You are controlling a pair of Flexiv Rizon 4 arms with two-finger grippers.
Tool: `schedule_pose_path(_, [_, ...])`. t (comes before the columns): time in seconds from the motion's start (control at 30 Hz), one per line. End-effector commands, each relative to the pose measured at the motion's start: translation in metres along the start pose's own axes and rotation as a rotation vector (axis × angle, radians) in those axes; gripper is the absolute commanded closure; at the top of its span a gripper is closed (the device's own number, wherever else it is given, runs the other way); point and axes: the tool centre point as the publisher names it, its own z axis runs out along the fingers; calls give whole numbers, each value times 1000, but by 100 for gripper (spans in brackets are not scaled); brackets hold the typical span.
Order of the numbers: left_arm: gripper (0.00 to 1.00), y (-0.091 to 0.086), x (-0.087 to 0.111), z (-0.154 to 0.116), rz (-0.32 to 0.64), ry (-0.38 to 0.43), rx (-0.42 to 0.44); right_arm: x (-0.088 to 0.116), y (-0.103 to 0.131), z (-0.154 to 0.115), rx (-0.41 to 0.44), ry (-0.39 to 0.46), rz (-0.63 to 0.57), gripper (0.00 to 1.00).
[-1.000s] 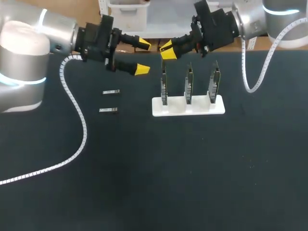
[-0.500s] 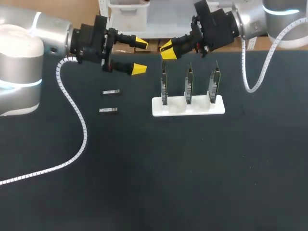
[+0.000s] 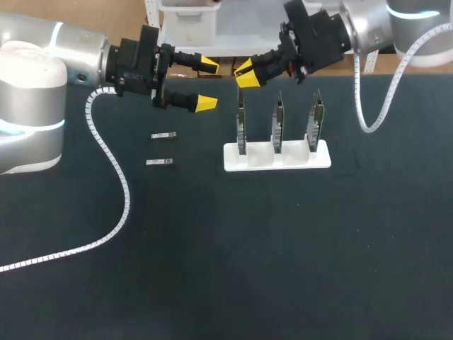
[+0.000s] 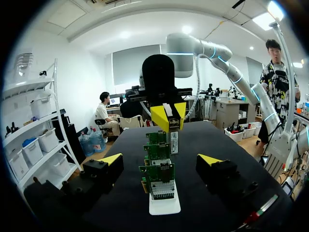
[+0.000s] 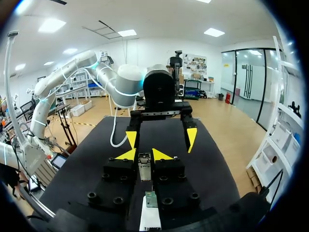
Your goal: Pick up the optical module with the left hand, and insert it into the network port with the right hand.
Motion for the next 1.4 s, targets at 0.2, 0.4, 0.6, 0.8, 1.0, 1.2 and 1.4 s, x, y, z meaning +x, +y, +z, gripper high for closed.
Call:
schedule_pose_path(0.2, [0,0,0,0,1,1,-1,1,-20,7,-66,63,-3,100])
schedule_pose_path(0.4, [0,0,0,0,1,1,-1,13,-24,7,-65,58,20,100])
schedule_pose_path(0.6, [0,0,0,0,1,1,-1,26,-28,7,-46,49,49,100])
schedule_pose_path(0.8, [0,0,0,0,1,1,-1,30,-30,12,-52,35,58,100])
schedule_pose_path(1.0, [0,0,0,0,1,1,-1,17,-25,7,-39,25,15,100])
schedule_pose_path(1.2, [0,0,0,0,1,1,-1,11,-21,2,-31,22,2,100])
schedule_pose_path(1.4, [0,0,0,0,1,1,-1,13,-15,2,-31,27,14,100])
